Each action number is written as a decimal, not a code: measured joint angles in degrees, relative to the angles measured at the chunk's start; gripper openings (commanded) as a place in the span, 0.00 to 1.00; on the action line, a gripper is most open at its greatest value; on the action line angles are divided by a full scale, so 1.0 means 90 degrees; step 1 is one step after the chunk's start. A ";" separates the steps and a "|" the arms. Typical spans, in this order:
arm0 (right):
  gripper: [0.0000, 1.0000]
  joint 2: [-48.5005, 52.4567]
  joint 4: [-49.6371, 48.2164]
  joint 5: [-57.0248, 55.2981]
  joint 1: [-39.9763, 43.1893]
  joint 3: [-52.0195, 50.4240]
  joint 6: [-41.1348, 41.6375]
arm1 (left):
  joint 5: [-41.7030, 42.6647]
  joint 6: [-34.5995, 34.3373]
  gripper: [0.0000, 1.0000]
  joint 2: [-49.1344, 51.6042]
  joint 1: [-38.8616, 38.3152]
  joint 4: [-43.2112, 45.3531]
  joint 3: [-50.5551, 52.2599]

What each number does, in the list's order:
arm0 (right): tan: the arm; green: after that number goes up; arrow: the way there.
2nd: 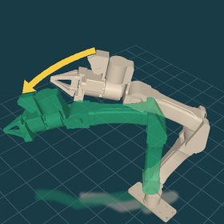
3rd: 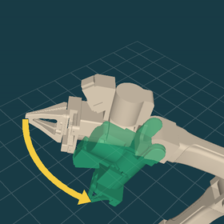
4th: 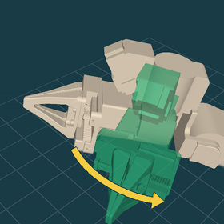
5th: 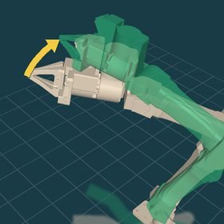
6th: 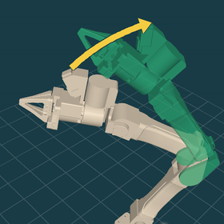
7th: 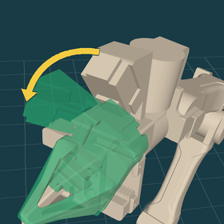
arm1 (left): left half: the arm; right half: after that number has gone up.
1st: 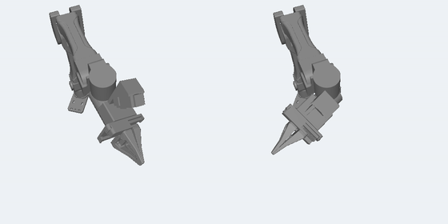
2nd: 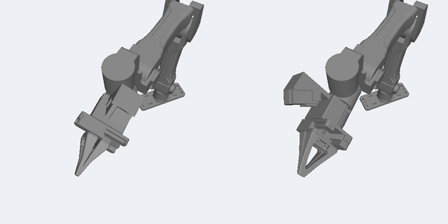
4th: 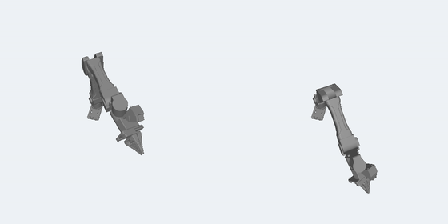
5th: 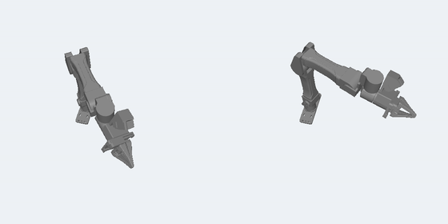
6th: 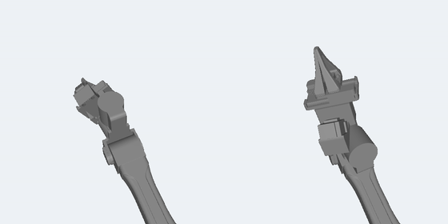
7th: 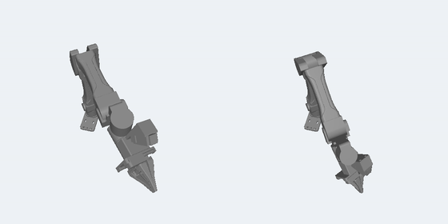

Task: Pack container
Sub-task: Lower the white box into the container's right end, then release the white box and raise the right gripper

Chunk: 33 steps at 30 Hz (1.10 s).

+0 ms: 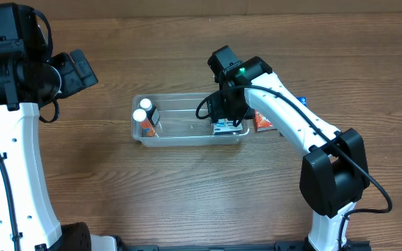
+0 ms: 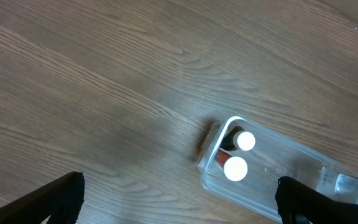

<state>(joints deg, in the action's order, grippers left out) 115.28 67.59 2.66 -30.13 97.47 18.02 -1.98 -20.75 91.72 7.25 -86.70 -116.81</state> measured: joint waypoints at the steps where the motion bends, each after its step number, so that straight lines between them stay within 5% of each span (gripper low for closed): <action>1: 0.89 0.0002 -0.0017 -0.0017 0.0000 0.0000 -0.0027 | 0.0000 0.0002 1.00 0.0000 0.0000 0.0000 0.0000; 5: 1.00 0.0002 -0.0027 -0.0070 0.0000 0.0000 -0.0005 | 0.0000 0.0017 1.00 0.0000 0.0000 -0.0002 0.0000; 17: 1.00 0.0002 0.0068 -0.0083 -0.0002 0.0063 -0.0012 | 0.0000 0.0019 1.00 0.0000 0.0000 -0.0007 0.0000; 25: 1.00 -0.0277 0.0889 -0.0874 0.0097 0.1785 -0.0204 | 0.0000 0.0022 1.00 0.0000 0.0000 -0.0017 0.0000; 33: 1.00 -0.1270 0.1331 -0.1411 0.1894 0.2812 -0.0787 | 0.0000 0.0022 1.00 0.0000 0.0000 -0.0044 0.0000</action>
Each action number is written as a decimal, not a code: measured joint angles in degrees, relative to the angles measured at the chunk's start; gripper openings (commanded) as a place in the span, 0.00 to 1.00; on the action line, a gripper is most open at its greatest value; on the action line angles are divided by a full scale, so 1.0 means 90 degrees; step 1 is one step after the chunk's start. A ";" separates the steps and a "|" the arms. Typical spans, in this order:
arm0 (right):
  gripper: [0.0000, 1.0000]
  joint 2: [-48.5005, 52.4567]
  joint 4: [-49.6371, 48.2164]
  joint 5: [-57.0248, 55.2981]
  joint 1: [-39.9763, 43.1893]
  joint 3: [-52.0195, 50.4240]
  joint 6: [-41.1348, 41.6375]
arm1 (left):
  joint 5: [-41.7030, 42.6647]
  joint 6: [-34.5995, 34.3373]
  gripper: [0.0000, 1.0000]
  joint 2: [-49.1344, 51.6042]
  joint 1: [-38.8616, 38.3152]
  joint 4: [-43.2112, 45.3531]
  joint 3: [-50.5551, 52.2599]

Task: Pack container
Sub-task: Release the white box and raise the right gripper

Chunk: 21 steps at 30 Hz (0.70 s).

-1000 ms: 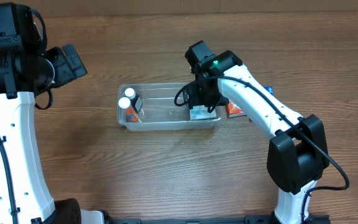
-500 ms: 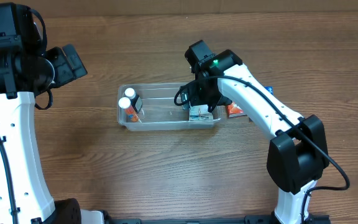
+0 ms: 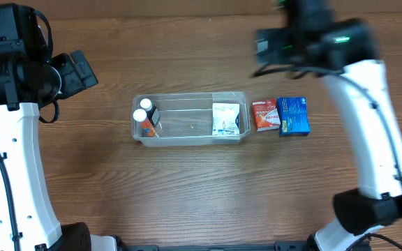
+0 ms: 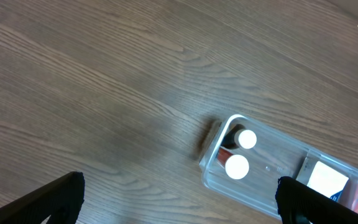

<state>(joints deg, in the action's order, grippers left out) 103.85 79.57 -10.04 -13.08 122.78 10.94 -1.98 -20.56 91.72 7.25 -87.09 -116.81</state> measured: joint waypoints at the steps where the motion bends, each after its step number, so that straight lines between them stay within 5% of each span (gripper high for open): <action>1: 1.00 0.0022 0.0051 0.0022 0.0313 -0.0041 -0.0073 | 0.0000 0.0000 1.00 0.0000 0.0000 0.0000 0.0000; 10: 1.00 0.0984 -0.0005 0.0738 0.1829 -0.1593 -0.0651 | 0.0000 0.0000 1.00 0.0000 0.0000 -0.0002 0.0000; 21: 1.00 0.1790 -0.0474 0.1251 0.1899 -0.2793 -0.1083 | 0.0000 0.0000 1.00 0.0000 0.0000 -0.0007 0.0000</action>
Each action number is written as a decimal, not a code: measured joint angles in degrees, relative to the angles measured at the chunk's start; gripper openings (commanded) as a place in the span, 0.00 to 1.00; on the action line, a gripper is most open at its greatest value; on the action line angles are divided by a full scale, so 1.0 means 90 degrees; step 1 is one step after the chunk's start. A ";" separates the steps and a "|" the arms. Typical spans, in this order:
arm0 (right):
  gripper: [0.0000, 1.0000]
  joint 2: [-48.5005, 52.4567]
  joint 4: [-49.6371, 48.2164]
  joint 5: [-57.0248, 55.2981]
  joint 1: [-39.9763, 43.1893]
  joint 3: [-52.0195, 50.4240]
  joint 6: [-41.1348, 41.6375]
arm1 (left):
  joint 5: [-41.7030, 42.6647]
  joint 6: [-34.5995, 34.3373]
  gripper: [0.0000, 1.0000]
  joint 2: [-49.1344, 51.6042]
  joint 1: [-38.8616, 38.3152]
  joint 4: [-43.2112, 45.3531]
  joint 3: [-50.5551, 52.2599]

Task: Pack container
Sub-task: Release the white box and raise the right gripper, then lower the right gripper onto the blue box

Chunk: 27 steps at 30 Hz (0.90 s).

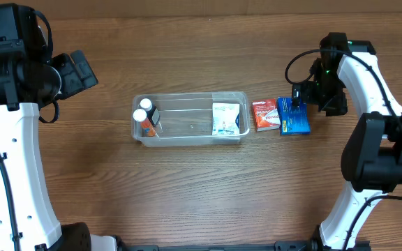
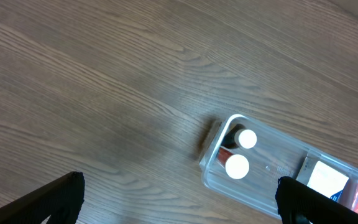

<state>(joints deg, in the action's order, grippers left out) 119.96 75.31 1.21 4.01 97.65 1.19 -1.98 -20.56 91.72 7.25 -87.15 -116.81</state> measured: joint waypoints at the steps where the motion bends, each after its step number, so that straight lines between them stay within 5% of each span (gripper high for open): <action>1: 1.00 0.0002 -0.0032 0.0034 0.0002 -0.0019 -0.0046 | 0.0000 0.0000 1.00 0.0000 0.0000 -0.0002 0.0000; 27: 1.00 0.0478 -0.0478 0.0503 -0.0294 -0.0267 -0.0639 | 0.0000 0.0000 1.00 0.0000 0.0000 -0.0010 0.0000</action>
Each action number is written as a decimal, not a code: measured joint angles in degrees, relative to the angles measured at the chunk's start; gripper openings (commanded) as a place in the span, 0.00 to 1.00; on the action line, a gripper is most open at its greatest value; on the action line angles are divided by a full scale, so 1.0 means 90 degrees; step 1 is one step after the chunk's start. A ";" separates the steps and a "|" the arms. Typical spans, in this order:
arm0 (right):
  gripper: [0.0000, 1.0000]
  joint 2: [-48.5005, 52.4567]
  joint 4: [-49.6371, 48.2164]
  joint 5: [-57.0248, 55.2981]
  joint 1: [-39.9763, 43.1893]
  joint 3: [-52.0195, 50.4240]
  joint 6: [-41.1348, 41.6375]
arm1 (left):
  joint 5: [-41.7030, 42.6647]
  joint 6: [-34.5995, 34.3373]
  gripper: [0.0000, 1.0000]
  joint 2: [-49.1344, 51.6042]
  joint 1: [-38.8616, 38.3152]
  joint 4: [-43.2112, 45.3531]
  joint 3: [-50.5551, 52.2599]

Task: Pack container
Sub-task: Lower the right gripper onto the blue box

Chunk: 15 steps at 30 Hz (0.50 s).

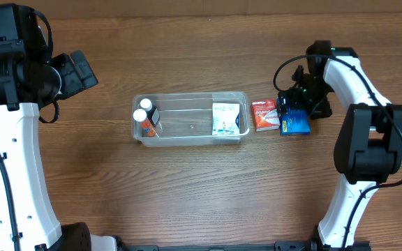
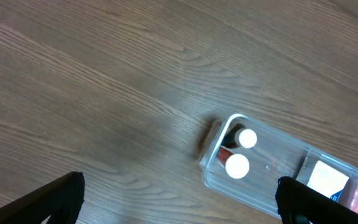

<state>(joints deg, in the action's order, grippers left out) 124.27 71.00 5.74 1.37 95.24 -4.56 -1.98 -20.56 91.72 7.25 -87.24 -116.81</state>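
Observation:
A clear plastic container [image 1: 187,132] lies mid-table. At its left end stand two white-capped bottles [image 1: 144,110], and a white packet [image 1: 226,118] lies at its right end. Just right of it are a red packet [image 1: 264,115] and a blue box [image 1: 297,123]. My right gripper [image 1: 295,104] is down at the blue box's far end, its dark fingers apart on either side. My left gripper [image 2: 182,199] hangs high over the table, wide open and empty. Below it, the left wrist view shows the container [image 2: 272,186] and the bottles [image 2: 237,167].
Bare wooden table surrounds the container. The left arm's white column [image 1: 19,167] stands along the left side, and the right arm's base [image 1: 365,160] at the right. The red packet lies close between the container and the blue box.
My right gripper has moved slightly left and lower, from just beyond the blue box to its far end. The left arm, container and packets have not moved.
My right gripper was first inside the container's right end, over the white packet. Then the packet lay there alone and the arm was high at the back. After that the gripper was by the blue box, where it now sits lower.

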 measured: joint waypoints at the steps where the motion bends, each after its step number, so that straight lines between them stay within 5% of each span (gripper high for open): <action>1: 1.00 0.0000 -0.0022 -0.0010 -0.0029 -0.0015 0.0002 | 0.0000 0.0000 1.00 0.0000 0.0000 0.0000 0.0000; 15: 1.00 0.0002 -0.0442 -0.0204 -0.0080 -0.0352 0.0005 | 0.0000 0.0000 1.00 0.0000 0.0000 0.0000 0.0000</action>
<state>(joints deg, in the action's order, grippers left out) 124.29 67.02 3.90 0.64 92.07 -4.51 -1.98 -20.56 91.72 7.25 -87.24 -116.81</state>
